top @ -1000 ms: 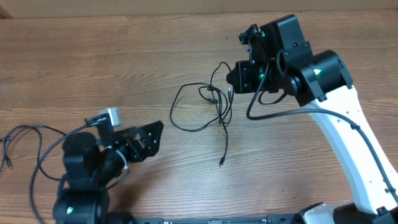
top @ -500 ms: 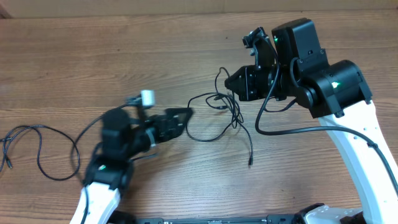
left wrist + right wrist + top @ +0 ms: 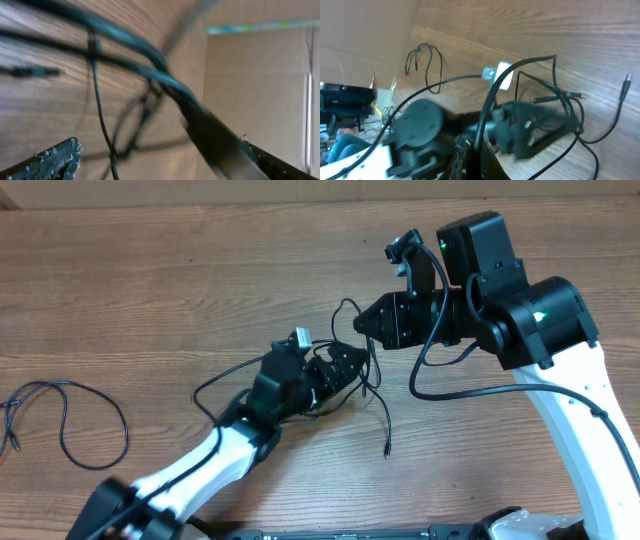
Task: Untangle cables
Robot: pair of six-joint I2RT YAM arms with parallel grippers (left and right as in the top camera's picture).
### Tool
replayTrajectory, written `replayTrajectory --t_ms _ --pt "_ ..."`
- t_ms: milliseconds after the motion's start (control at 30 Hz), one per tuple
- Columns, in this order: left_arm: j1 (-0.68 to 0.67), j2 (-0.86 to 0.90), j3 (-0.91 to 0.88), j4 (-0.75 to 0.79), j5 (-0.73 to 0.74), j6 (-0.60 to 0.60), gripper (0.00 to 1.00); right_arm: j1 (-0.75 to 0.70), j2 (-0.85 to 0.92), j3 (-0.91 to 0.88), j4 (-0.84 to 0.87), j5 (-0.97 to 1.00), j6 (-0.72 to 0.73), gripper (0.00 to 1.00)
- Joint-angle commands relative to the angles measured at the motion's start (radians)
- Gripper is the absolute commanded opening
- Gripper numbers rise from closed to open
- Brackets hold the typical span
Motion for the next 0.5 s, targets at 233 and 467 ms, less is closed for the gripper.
replayTrajectory --t_ms 233,467 --pt "-0.004 0.216 -0.002 0.017 -0.181 0.035 0.67 -0.035 -0.061 0.034 0.040 0.221 -0.002 0.04" --pt "-0.004 0.226 -0.002 -0.036 -0.256 0.087 0.70 -0.178 -0.091 0.056 0.061 0.660 0.056 0.04"
